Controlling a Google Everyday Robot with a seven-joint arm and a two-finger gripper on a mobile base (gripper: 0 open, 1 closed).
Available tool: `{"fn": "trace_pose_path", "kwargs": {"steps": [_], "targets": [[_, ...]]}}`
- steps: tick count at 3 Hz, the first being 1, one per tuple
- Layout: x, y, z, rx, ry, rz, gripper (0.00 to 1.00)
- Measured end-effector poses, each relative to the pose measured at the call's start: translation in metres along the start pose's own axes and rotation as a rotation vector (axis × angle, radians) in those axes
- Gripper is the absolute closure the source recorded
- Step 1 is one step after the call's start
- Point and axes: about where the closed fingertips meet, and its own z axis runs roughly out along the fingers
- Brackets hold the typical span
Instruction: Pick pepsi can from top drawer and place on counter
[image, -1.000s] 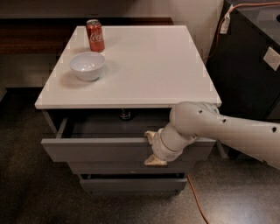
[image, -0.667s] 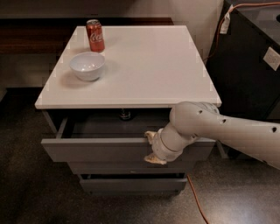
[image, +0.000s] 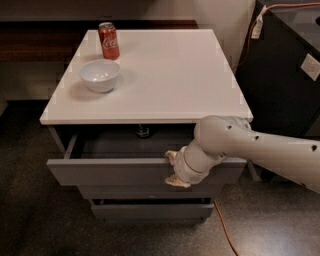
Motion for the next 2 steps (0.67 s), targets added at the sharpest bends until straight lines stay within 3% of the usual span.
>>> {"fn": "trace_pose_path", "kwargs": {"steps": [1, 2], "targets": [[-0.0012, -0.0003, -0.0027, 0.0, 0.0, 0.0, 1.0], [-0.0015, -0.0002, -0.0034, 0.0, 0.0, 0.0, 0.79]]}}
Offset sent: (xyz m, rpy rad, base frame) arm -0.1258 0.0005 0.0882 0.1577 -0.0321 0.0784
